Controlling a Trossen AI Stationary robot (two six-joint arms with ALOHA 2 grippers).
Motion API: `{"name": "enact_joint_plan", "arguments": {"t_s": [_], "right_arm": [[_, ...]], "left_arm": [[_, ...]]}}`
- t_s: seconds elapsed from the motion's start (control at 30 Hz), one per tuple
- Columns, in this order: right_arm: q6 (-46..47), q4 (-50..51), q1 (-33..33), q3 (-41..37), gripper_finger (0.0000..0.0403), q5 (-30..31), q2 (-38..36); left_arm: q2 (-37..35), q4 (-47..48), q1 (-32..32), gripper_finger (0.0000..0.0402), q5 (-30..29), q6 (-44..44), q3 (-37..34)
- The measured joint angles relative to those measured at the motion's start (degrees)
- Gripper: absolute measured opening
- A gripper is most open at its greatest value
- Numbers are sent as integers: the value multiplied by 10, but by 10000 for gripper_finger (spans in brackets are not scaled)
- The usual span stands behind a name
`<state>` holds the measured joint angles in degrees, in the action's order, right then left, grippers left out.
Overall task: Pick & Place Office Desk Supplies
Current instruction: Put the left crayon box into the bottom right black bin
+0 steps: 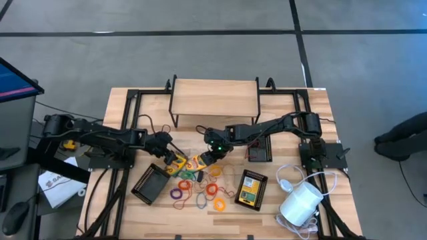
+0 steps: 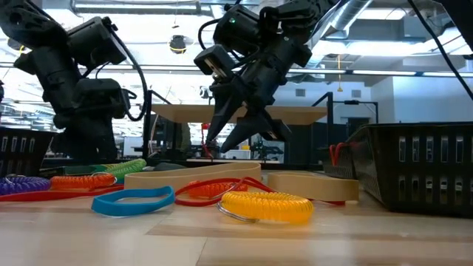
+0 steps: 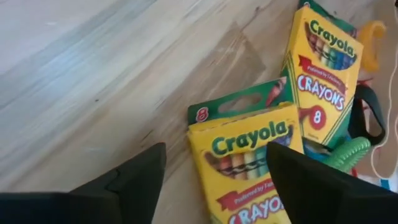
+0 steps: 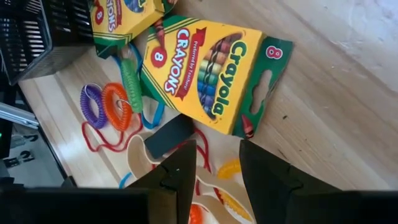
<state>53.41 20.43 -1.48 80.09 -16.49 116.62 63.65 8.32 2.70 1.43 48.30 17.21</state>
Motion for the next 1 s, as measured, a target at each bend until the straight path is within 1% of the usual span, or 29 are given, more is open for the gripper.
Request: {"name": "enact_joint_plan", "arguments": {"t_s": [0.2, 0.3, 0.6, 0.67, 0.73, 0.8, 0.83, 1.0], "right_arm": [[0, -1, 0, 0, 120, 0, 0], [2, -1, 0, 0, 120, 0, 0], [2, -1, 0, 0, 120, -13, -1], [2, -1, 0, 0, 120, -16, -1], [2, -1, 1, 0, 120, -17, -1], [6, -1, 1, 0, 120, -17, -1], [6, -1, 1, 0, 120, -18, -1], [6, -2, 5, 0, 120, -19, -1]], "left_arm": [[32, -54, 0, 285, 1, 0, 1], [43, -74, 0, 285, 13, 0, 1], [52, -87, -1, 285, 26, -1, 1], [51, -93, -1, 285, 46, 0, 0], [51, -97, -2, 285, 93, 4, 0], [51, -97, -3, 285, 127, 5, 0], [52, -97, -5, 285, 134, 5, 0], [52, -94, -30, 285, 128, 6, 0]]}}
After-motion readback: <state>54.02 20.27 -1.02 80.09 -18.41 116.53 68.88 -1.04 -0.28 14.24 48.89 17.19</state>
